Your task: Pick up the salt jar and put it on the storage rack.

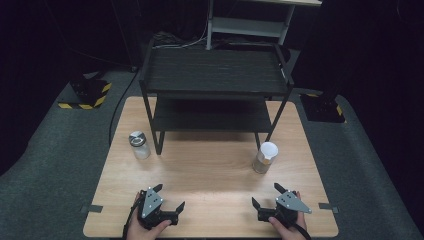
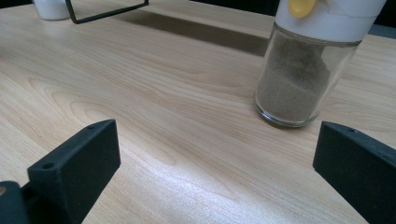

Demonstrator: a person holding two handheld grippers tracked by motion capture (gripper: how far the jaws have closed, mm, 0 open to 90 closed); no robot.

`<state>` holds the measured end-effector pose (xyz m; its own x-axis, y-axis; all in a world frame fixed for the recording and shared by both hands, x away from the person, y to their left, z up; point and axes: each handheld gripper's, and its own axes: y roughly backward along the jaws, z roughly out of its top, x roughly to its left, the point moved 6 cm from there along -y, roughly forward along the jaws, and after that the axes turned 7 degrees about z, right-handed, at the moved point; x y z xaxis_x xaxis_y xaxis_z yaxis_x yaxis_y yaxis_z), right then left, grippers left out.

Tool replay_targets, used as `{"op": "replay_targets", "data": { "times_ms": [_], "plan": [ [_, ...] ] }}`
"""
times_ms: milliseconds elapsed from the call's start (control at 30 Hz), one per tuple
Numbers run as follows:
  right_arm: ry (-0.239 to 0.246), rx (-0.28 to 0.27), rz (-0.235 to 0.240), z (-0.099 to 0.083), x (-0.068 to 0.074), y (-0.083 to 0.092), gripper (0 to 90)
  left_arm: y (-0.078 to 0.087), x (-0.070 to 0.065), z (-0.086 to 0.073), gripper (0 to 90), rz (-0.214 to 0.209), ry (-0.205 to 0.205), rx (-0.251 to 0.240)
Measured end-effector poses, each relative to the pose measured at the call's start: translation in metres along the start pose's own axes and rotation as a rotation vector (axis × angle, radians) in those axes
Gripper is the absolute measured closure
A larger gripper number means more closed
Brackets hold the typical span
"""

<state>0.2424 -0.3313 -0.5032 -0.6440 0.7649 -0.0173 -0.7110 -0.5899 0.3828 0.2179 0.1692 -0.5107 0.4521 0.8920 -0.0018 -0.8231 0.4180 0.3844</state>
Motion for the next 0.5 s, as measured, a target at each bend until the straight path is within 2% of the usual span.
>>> {"op": "replay_targets", "data": {
  "times_ms": [200,500],
  "plan": [
    [0.003,0.009,-0.01,0.0003,0.0026,0.0009,0.4,0.0024,0.001,-0.0011,0.4,0.012,0.022,0.002],
    [0.0,0.014,-0.017,0.001,0.0036,0.0004,0.4,0.0052,0.0031,-0.0032,0.4,0.013,0.03,-0.007]
  ]
}}
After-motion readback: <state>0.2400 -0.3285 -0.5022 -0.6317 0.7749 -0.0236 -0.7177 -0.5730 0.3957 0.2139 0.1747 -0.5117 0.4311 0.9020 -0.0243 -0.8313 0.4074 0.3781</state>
